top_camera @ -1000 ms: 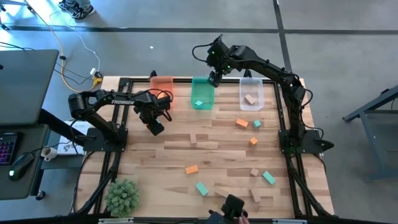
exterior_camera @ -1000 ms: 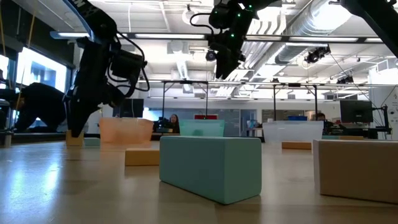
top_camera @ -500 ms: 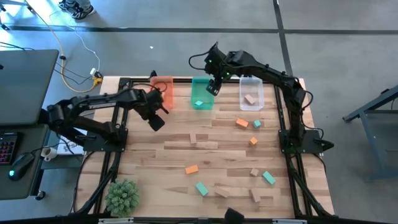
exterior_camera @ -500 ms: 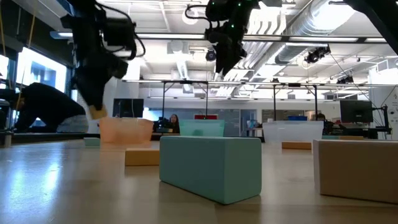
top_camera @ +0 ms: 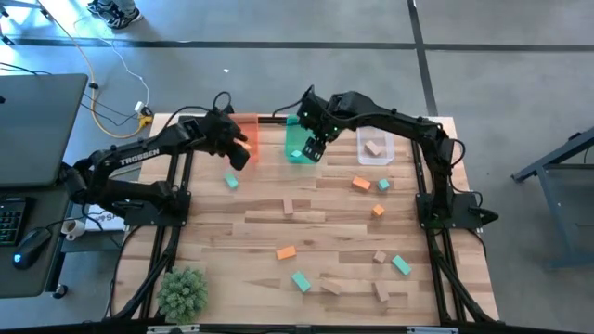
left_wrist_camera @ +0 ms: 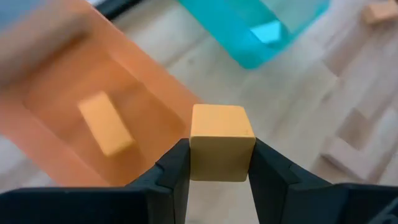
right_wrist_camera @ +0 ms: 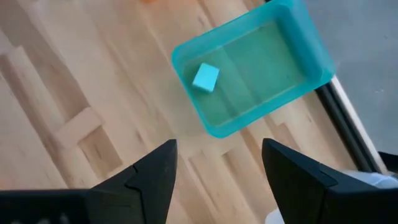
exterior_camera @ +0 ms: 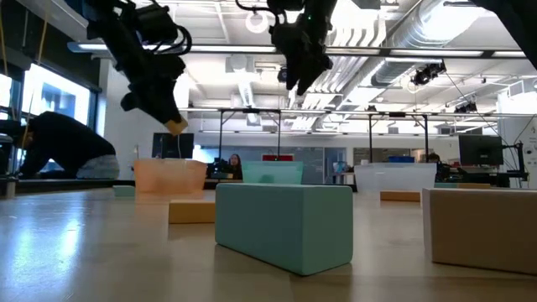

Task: Sort & place blocks by color
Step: Put the orange block into the orange bin

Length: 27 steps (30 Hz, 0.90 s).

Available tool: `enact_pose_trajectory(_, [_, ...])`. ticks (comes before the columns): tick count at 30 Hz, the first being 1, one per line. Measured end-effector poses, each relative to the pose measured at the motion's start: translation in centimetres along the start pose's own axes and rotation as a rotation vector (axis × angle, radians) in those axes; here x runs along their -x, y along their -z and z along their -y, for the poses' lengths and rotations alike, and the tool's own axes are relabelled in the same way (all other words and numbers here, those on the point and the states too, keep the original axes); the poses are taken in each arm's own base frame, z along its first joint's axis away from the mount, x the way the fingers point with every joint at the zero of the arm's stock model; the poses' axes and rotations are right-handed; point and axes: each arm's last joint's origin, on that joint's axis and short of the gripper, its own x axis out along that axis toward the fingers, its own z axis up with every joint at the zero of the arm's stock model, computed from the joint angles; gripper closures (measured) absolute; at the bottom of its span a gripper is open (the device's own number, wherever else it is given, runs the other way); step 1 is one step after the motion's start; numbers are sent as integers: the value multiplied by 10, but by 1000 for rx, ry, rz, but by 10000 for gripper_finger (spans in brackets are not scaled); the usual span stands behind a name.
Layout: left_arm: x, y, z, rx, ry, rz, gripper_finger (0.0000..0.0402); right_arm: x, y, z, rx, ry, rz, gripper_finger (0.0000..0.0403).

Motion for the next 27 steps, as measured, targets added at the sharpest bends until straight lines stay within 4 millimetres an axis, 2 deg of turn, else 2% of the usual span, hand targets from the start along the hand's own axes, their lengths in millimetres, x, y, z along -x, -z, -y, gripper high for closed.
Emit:
enact_pose_trajectory(7, [-11,-6,-17,-27,-135,13,298,4,13,-26,-15,100,-52,181])
enact_pose_trajectory(16, [-49,-2,-26,-47,-160,-136,299,10,29,-51,-90,207,-94,181])
enact_pose_trajectory(21, [-61,-2,-28,-57,-181,-152,299,1,45,-67,-96,277,-152,181])
enact_pose_trajectory(27, [-65,-3,-29,-63,-200,-148,298,-16,71,-87,-133,343,-239,181])
